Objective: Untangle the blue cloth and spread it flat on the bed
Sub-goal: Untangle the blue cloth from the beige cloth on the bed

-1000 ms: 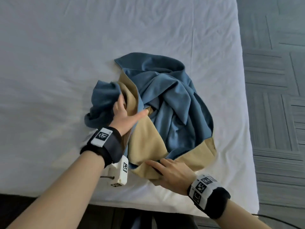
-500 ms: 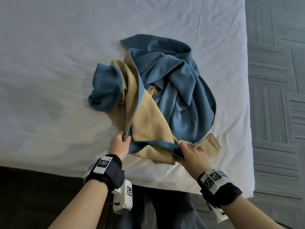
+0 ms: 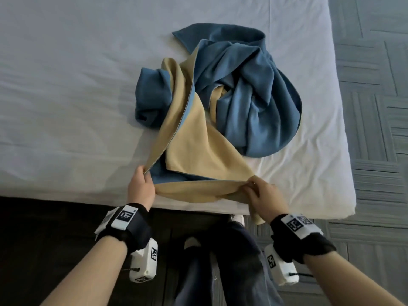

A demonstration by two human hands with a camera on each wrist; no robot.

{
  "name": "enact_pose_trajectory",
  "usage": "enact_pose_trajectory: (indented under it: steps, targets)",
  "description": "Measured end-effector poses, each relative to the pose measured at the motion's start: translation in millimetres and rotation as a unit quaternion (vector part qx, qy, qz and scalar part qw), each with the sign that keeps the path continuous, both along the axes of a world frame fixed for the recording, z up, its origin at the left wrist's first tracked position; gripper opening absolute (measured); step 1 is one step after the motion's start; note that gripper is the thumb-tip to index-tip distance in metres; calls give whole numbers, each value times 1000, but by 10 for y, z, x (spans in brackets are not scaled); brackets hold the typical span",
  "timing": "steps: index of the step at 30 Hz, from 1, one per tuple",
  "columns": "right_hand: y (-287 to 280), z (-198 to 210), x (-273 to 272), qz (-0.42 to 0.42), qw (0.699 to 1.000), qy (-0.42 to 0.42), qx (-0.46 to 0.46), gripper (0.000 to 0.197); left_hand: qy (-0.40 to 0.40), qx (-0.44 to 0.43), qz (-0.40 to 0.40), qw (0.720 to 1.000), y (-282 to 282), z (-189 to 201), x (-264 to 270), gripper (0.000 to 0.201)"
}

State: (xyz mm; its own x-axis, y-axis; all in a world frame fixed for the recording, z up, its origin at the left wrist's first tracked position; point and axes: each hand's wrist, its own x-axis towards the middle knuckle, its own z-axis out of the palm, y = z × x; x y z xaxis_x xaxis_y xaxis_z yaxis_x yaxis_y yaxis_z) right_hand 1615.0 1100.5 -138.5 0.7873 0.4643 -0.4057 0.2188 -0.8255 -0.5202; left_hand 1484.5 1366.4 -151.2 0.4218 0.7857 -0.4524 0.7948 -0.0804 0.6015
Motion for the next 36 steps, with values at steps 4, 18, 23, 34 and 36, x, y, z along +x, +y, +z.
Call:
enact_pose_trajectory:
  steps: [4,18,23,34,36]
  targets:
    - [73,79,-34,115,968,197,-104,32,-10,9,27,1000,-26,-50,-166,25]
    - [1095,-152,-405,25,998,64,3,25,-91,-211,-14,973,-329,-11,-219,21]
    - [539,-153,126,-224,972,-17,65,16,-33,-85,78,993,138,-109,-454,28]
    - [-104,-141,472,-232,972,-15,-21,58,98,-44,1,994,393,-202,-615,63]
    - [92,-73,346,-165,981,-87,-47,70,88,-22,-25,996,318,-181,-455,71]
